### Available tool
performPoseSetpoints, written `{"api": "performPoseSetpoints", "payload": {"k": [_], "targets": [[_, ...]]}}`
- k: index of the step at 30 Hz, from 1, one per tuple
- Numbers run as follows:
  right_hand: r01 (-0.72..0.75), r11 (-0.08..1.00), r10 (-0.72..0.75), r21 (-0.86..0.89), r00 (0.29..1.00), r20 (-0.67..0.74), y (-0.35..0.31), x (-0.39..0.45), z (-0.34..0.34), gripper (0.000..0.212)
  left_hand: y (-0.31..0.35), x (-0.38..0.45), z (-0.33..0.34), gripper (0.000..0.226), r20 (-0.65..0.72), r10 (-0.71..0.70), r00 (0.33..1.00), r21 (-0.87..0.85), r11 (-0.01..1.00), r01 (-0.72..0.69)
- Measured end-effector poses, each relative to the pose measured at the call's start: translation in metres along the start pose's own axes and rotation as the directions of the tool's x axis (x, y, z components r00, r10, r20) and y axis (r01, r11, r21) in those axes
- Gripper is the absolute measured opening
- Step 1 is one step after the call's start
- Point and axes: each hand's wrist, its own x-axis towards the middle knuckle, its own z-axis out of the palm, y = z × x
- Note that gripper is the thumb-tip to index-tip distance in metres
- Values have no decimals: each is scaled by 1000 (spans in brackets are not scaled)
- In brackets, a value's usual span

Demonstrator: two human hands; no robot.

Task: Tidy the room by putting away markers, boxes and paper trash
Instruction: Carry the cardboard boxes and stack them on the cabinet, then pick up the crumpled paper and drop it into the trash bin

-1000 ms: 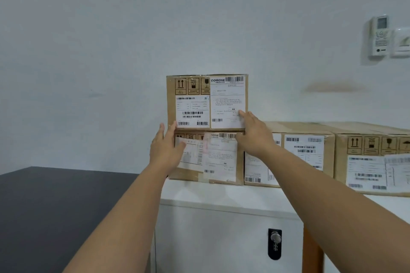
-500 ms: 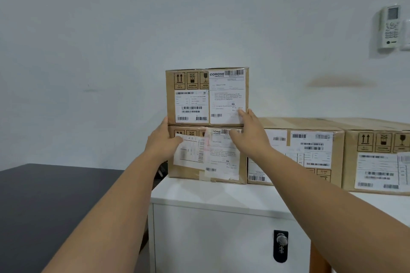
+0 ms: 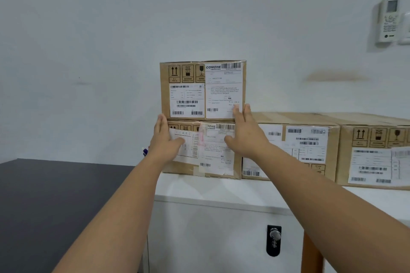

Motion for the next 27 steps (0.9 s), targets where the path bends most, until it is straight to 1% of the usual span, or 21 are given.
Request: {"api": "performPoseSetpoints", "payload": {"k": [2,3,6,8,11,13,14,16,17,18,20,21,23,25,27], "targets": [[-10,1000,9,10,999,48,-2,-7,-7,91,3,-8,6,93,-41,-15,999,16,1000,16],[-5,1000,4,17,999,41,-2,-14,-9,89,7,-15,11,91,-67,-7,998,6,1000,8],[50,996,-46,80,997,-54,-3,-54,-5,81,19,-50,34,82,-127,61,990,-48,997,-67],[37,983,-28,178,998,-55,1,-92,2,77,25,-85,53,72,-134,114,984,8,993,-114],[-48,943,67,330,997,-47,20,-150,5,69,29,-144,81,57,-139,260,956,95,964,-249],[-96,935,140,342,984,-107,42,-188,2,63,28,-184,100,49,-129,319,939,107,946,-307],[-141,934,192,327,973,-128,55,-209,0,60,25,-205,110,47,-96,327,940,105,943,-317],[-287,903,333,320,938,-99,84,-254,2,54,16,-246,134,43,27,308,951,111,944,-310],[-384,859,422,339,905,-44,99,-279,6,51,10,-268,148,42,117,281,953,115,949,-294],[-486,794,517,364,856,16,113,-308,13,48,3,-292,163,41,203,252,946,120,953,-280],[-640,657,659,399,745,110,140,-358,29,41,-11,-325,190,38,349,224,910,125,951,-282],[-696,603,705,390,694,147,151,-384,37,38,-16,-343,204,36,411,203,889,132,951,-279],[-791,501,758,350,597,262,170,-428,52,34,-30,-373,227,36,535,160,830,158,946,-284],[-871,376,794,316,479,374,186,-473,64,34,-44,-406,251,37,668,114,735,170,939,-300],[-921,265,801,286,375,467,197,-510,73,31,-60,-433,268,37,749,51,660,198,934,-297]]}}
